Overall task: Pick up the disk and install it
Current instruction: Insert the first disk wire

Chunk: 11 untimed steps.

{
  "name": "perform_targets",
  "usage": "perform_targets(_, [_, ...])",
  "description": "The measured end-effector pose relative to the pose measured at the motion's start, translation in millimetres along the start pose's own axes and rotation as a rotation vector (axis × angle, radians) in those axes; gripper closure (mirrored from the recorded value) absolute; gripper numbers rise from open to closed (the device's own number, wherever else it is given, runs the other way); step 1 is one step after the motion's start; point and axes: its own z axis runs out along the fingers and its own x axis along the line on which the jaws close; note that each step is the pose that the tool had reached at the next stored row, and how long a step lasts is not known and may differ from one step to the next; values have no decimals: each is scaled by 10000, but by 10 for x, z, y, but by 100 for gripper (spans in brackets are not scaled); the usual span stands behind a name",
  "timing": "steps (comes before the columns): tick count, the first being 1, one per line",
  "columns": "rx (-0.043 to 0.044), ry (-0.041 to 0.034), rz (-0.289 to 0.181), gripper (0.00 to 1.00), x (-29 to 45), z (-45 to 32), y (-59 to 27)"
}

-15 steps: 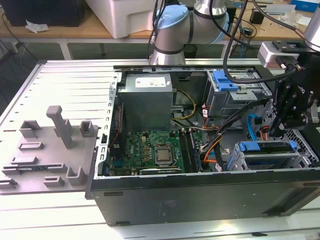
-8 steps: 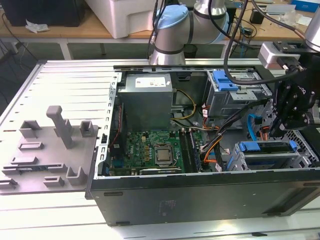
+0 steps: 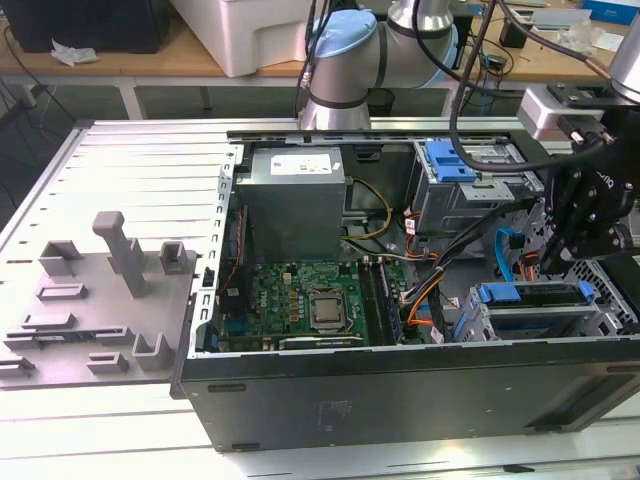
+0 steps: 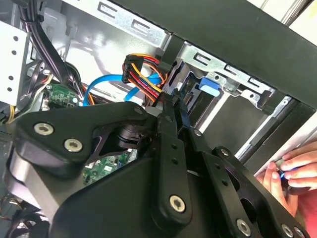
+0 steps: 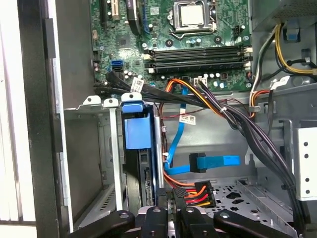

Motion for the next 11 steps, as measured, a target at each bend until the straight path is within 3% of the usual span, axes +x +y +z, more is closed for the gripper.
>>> perform_targets(11, [4,-22,-112,84,60,3,-1])
